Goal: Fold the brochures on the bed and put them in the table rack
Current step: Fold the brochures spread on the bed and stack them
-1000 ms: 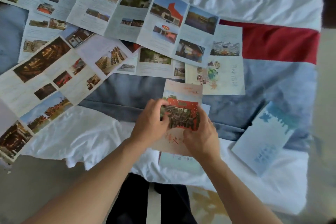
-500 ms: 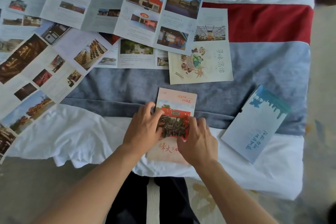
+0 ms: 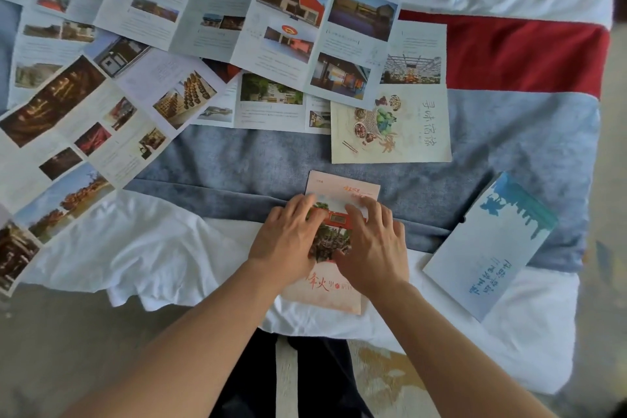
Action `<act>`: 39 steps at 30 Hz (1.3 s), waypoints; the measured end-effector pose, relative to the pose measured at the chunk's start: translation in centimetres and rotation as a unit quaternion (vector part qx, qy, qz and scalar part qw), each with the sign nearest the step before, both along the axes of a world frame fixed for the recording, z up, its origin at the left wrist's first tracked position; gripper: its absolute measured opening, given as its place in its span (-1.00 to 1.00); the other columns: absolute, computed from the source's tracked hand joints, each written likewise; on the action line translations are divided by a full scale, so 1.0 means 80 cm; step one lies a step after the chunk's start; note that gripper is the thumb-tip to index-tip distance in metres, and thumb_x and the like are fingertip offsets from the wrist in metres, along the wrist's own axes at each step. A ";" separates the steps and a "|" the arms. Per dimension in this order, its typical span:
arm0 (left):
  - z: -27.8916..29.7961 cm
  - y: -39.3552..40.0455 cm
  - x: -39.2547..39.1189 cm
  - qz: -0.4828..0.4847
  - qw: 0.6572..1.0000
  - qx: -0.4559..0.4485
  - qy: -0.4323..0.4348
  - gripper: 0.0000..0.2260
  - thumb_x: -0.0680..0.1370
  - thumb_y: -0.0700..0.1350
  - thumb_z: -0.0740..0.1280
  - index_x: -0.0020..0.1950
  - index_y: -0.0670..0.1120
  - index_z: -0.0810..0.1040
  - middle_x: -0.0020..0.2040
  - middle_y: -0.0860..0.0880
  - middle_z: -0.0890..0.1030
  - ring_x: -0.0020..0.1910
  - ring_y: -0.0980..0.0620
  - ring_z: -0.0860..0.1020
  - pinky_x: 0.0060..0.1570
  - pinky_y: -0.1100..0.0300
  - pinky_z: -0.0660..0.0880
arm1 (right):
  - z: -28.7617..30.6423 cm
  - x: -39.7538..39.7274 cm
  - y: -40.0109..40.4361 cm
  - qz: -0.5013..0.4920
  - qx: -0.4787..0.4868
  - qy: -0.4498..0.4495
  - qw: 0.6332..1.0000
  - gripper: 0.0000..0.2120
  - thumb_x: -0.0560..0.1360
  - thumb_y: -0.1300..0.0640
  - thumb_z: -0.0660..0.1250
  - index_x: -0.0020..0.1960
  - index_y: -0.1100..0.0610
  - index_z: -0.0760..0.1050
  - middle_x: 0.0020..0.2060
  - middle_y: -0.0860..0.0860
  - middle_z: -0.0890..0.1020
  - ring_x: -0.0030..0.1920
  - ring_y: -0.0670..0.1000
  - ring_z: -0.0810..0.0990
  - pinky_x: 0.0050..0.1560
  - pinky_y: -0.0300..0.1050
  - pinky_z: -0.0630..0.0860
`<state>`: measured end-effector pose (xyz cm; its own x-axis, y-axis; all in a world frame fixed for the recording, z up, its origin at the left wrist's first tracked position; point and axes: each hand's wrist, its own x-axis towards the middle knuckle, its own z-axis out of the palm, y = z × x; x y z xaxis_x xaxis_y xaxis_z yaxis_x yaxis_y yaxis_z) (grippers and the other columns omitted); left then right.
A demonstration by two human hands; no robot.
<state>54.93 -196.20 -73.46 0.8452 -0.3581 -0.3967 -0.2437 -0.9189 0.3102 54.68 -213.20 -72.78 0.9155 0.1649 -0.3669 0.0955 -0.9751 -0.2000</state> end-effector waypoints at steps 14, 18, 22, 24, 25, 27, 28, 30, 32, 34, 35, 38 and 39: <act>0.008 0.001 0.024 0.044 0.999 -0.026 -0.008 -0.67 0.54 0.05 0.33 0.30 0.06 0.51 0.34 0.05 0.46 0.32 0.00 0.39 0.33 0.03 0.26 | 0.020 0.072 0.008 -0.295 0.188 0.049 0.936 -0.56 0.53 -0.14 0.24 0.33 0.04 0.41 0.13 -0.01 0.57 0.08 0.01 0.53 0.06 0.00 0.47; 0.012 0.002 0.040 0.093 0.994 -0.053 -0.010 -0.74 0.61 0.07 0.23 0.27 0.07 0.51 0.25 0.11 0.52 0.25 0.07 0.44 0.32 0.09 0.26 | 0.030 0.123 0.017 -0.604 0.344 0.114 0.710 -0.73 0.57 -0.04 0.30 0.13 0.14 0.52 -0.15 0.03 0.68 -0.22 0.02 0.67 -0.29 -0.07 0.64; 0.013 0.008 0.049 0.102 0.993 -0.065 -0.020 -0.78 0.62 0.04 0.22 0.23 0.07 0.52 0.20 0.13 0.53 0.21 0.10 0.45 0.29 0.12 0.28 | 0.027 0.153 0.014 -0.710 0.390 0.146 0.568 -0.78 0.57 0.05 0.36 -0.13 0.20 0.54 -0.36 0.05 0.67 -0.43 -0.02 0.60 -0.54 -0.25 0.47; 0.013 0.009 0.049 0.085 0.995 -0.056 -0.018 -0.77 0.64 0.03 0.18 0.24 0.06 0.51 0.21 0.11 0.52 0.21 0.09 0.44 0.29 0.12 0.29 | 0.021 0.156 0.009 -0.731 0.394 0.145 0.538 -0.79 0.55 0.09 0.39 -0.16 0.22 0.52 -0.46 0.05 0.61 -0.53 -0.03 0.50 -0.52 -0.25 0.43; 0.013 0.007 0.048 0.076 0.996 -0.053 -0.016 -0.77 0.64 0.03 0.16 0.25 0.06 0.50 0.21 0.11 0.51 0.22 0.08 0.44 0.29 0.12 0.29 | 0.018 0.156 0.006 -0.735 0.394 0.141 0.534 -0.79 0.53 0.10 0.41 -0.17 0.22 0.52 -0.49 0.05 0.59 -0.56 -0.04 0.47 -0.51 -0.24 0.42; 0.014 0.004 0.044 0.066 0.997 -0.049 -0.010 -0.75 0.65 0.04 0.13 0.26 0.06 0.48 0.23 0.11 0.50 0.23 0.08 0.44 0.30 0.12 0.30 | 0.013 0.154 0.003 -0.736 0.391 0.133 0.537 -0.77 0.49 0.08 0.46 -0.18 0.22 0.53 -0.54 0.03 0.58 -0.58 -0.05 0.46 -0.50 -0.24 0.45; 0.013 0.002 0.042 0.063 0.997 -0.049 -0.008 -0.76 0.65 0.05 0.13 0.26 0.06 0.47 0.23 0.11 0.49 0.23 0.08 0.43 0.31 0.12 0.30 | 0.010 0.155 0.001 -0.735 0.388 0.127 0.541 -0.76 0.48 0.06 0.49 -0.19 0.21 0.54 -0.54 0.02 0.59 -0.57 -0.05 0.48 -0.49 -0.23 0.49; 0.011 0.001 0.039 0.061 0.997 -0.051 -0.003 -0.76 0.65 0.05 0.13 0.26 0.06 0.47 0.22 0.10 0.48 0.23 0.09 0.43 0.33 0.12 0.30 | 0.006 0.159 -0.002 -0.736 0.376 0.113 0.552 -0.74 0.44 0.04 0.53 -0.21 0.21 0.55 -0.48 0.04 0.63 -0.56 -0.06 0.51 -0.47 -0.20 0.55; 0.010 0.001 0.038 0.061 0.997 -0.052 -0.001 -0.77 0.64 0.04 0.15 0.25 0.06 0.47 0.22 0.11 0.47 0.23 0.09 0.43 0.34 0.10 0.30 | 0.001 0.164 -0.005 -0.736 0.366 0.105 0.560 -0.74 0.41 0.07 0.55 -0.25 0.20 0.55 -0.51 0.04 0.62 -0.60 -0.07 0.50 -0.48 -0.19 0.55; 0.008 0.004 0.039 0.063 0.997 -0.051 -0.003 -0.78 0.64 0.04 0.17 0.24 0.06 0.49 0.20 0.11 0.48 0.22 0.08 0.44 0.34 0.10 0.31 | -0.004 0.165 -0.009 -0.731 0.364 0.105 0.568 -0.77 0.43 0.12 0.53 -0.27 0.19 0.54 -0.57 0.01 0.59 -0.63 -0.08 0.49 -0.47 -0.18 0.55; 0.007 0.005 0.039 0.067 0.996 -0.053 -0.005 -0.78 0.63 0.04 0.18 0.23 0.06 0.50 0.19 0.11 0.49 0.21 0.08 0.45 0.33 0.09 0.31 | -0.006 0.163 -0.010 -0.729 0.363 0.104 0.571 -0.80 0.45 0.16 0.49 -0.27 0.19 0.53 -0.56 0.02 0.58 -0.64 -0.08 0.48 -0.48 -0.19 0.54; 0.006 0.008 0.039 0.070 0.996 -0.051 -0.006 -0.78 0.62 0.03 0.20 0.24 0.06 0.51 0.18 0.12 0.49 0.21 0.09 0.45 0.32 0.11 0.30 | -0.011 0.156 -0.015 -0.730 0.363 0.094 0.571 -0.90 0.48 0.23 0.39 -0.21 0.20 0.53 -0.45 0.08 0.61 -0.62 -0.03 0.47 -0.47 -0.17 0.52; 0.006 0.008 0.039 0.071 0.996 -0.051 -0.006 -0.77 0.62 0.03 0.21 0.24 0.06 0.51 0.18 0.12 0.48 0.20 0.09 0.45 0.33 0.11 0.30 | -0.011 0.154 -0.016 -0.730 0.362 0.091 0.573 -0.91 0.47 0.21 0.39 -0.19 0.21 0.55 -0.43 0.09 0.63 -0.61 -0.02 0.49 -0.47 -0.16 0.51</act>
